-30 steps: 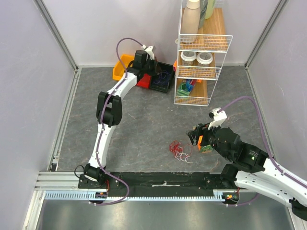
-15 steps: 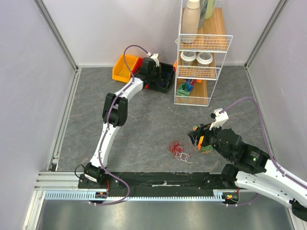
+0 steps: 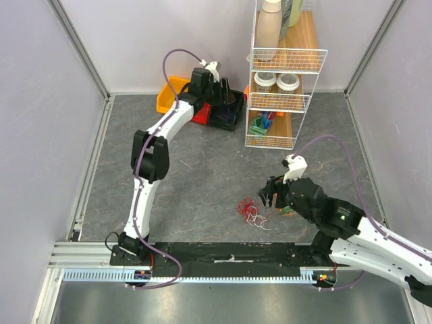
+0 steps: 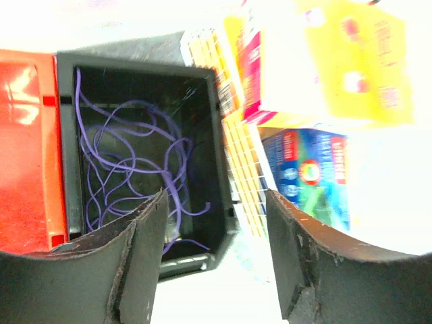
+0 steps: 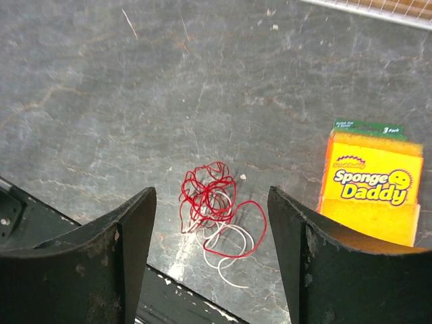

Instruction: Untangle the cables

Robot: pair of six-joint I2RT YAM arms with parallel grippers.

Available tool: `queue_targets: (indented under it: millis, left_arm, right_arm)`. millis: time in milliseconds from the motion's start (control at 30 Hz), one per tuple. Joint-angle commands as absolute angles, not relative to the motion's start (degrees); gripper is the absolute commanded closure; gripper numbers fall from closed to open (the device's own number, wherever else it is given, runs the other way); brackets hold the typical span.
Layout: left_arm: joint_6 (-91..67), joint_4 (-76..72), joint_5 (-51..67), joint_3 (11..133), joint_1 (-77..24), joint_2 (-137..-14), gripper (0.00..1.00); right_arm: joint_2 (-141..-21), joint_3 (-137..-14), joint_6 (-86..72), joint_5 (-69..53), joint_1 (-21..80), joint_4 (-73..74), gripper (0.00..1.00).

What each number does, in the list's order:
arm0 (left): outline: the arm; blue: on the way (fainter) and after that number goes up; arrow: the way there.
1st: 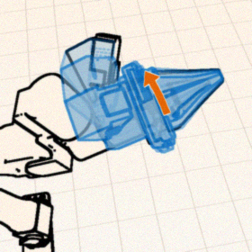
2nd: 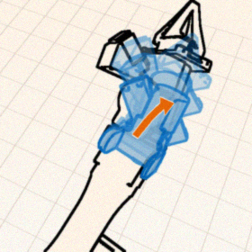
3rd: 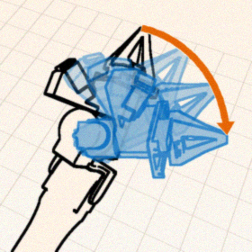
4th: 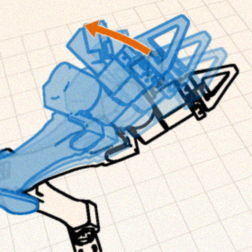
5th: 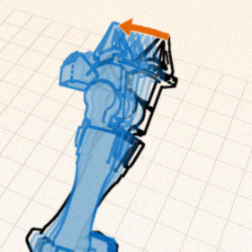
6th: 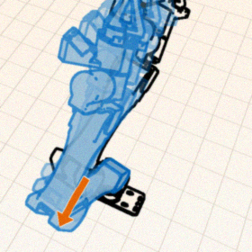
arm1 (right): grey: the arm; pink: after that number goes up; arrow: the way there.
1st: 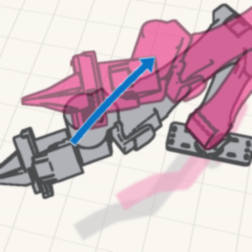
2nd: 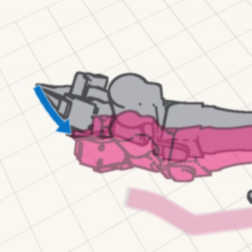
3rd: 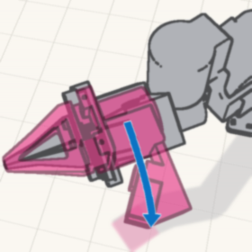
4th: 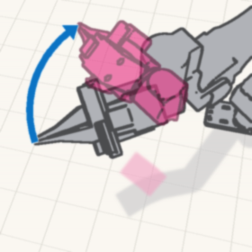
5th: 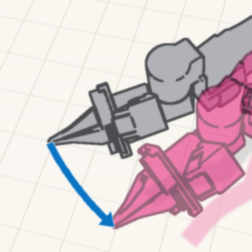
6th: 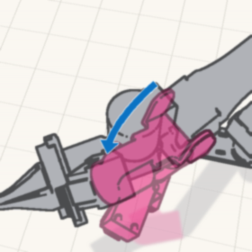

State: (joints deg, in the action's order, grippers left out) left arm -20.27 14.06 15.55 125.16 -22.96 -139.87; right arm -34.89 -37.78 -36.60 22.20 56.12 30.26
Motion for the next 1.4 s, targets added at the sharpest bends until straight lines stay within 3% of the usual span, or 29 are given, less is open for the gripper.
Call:
queue_targets:
  millis: [0,200,367,467,600,733,900,1033,1367]
  left_arm:
    - [-21.8,14.9,17.9,122.6,-22.9,-128.1,0.34]
    - [-22.5,13.5,14.2,107.9,-22.8,-116.2,0.35]
    - [-28.2,4.8,18.4,85.4,-23.0,-100.8,0.35]
    - [-34.6,-5.9,24.4,67.6,-24.9,-91.0,0.35]
    - [-35.7,-9.2,25.9,53.1,-33.6,-82.4,0.38]
    - [-33.8,-8.3,22.5,44.7,-44.7,-78.8,0.34]
    - [-35.7,-9.5,16.6,39.9,-51.3,-78.9,0.33]
    - [-36.0,-8.3,15.6,41.5,-52.1,-82.8,0.39]
    - [-35.7,-8.6,14.3,44.6,-53.3,-90.0,0.38]
  right_arm:
    - [-40.3,-37.9,-38.3,18.7,56.1,28.3,0.25]
    - [-44.6,-37.8,-39.8,17.4,56.1,27.9,0.26]
    - [-47.9,-37.5,-40.3,17.5,56.0,27.9,0.26]
    - [-51.8,-36.7,-39.6,16.5,56.1,26.3,0.32]
    - [-54.4,-33.6,-40.9,13.9,56.1,21.6,0.51]
    - [-55.1,-30.7,-44.2,15.8,56.0,20.9,0.52]
    - [-54.9,-29.3,-49.7,21.3,55.9,26.3,0.48]
    - [-54.3,-28.2,-50.8,21.3,55.9,28.1,0.48]
    - [-51.3,-28.2,-49.6,23.0,55.9,30.9,0.47]
